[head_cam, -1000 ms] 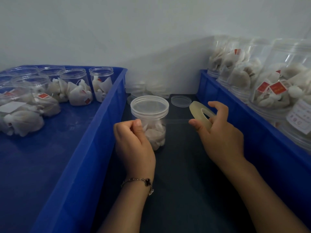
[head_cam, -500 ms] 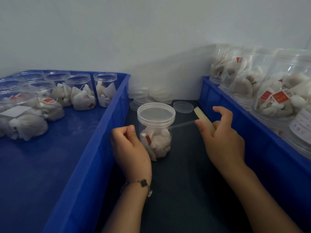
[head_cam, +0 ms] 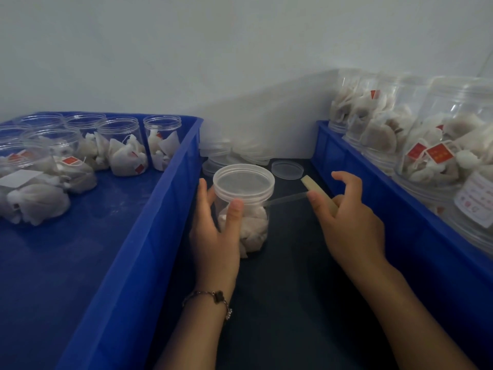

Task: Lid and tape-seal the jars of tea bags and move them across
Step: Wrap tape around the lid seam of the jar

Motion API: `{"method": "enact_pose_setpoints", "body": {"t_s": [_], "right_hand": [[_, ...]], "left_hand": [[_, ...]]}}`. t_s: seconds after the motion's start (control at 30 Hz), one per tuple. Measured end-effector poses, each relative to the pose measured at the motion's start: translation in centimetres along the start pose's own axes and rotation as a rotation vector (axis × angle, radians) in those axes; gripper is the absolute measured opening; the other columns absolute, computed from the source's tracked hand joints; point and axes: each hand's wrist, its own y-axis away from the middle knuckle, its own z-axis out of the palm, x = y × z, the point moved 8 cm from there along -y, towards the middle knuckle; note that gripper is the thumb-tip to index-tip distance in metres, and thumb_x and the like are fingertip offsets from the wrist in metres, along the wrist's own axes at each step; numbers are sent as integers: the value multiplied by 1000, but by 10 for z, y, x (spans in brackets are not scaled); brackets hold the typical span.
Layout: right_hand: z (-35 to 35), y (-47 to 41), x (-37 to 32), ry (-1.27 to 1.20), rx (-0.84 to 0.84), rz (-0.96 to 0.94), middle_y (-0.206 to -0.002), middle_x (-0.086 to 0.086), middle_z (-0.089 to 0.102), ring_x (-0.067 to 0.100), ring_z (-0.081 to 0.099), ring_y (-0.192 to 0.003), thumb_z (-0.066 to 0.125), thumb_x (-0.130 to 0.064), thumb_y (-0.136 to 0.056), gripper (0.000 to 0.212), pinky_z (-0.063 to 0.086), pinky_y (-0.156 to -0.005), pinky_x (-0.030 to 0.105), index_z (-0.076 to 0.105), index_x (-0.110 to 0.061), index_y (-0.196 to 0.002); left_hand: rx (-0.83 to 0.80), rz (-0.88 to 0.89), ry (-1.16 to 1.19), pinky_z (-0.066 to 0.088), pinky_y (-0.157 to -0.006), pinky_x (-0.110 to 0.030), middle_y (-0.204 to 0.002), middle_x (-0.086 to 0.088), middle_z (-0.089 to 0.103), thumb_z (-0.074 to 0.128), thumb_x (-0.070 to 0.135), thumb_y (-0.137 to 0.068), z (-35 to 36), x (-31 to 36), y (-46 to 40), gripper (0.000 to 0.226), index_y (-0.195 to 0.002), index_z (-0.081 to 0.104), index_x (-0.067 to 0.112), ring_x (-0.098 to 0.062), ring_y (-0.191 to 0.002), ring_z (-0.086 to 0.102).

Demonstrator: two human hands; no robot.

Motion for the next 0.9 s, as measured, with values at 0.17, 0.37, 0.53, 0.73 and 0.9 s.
{"method": "enact_pose_setpoints", "body": {"t_s": [0.17,0.37,0.53,0.73,0.9], "right_hand": [[-4,-1,6,-6,10,33,-74,-9,50,11,53,-58,14,-76,-70,74,41,-52,30,23,-33,-131],[-8,0,11,-20,2,70,-71,-6,52,14,54,-58,21,-73,-76,71,44,-53,32,26,-29,-132],[-12,1,22,-54,13,109,-75,-4,55,14,56,-60,35,-65,-89,55,40,-51,30,27,-30,-131],[-21,11,14,-75,26,74,-69,-6,54,14,55,-58,37,-67,-86,58,42,-53,31,29,-30,-130],[-45,16,3,-121,206,9,-63,-10,48,8,48,-50,27,-75,-75,72,29,-46,25,33,-27,-129]], "left_hand": [[26,-2,-70,32,-87,-7,-130,19,37,50,81,-57,-6,3,-2,94,-140,26,45,10,-114,42],[-180,8,34,28,-115,-40,-151,22,26,67,58,-65,8,14,-6,81,-124,13,72,-2,-138,29],[-162,98,-141,39,-98,-22,-121,31,33,71,64,-54,3,22,-8,89,-124,16,75,10,-114,42],[-15,118,-123,49,-95,-32,-122,28,45,71,70,-51,-9,26,-7,73,-116,41,58,3,-115,49],[181,140,-155,46,-85,-22,-117,16,45,73,65,-49,-27,38,-6,78,-116,42,40,-4,-107,49]]}}
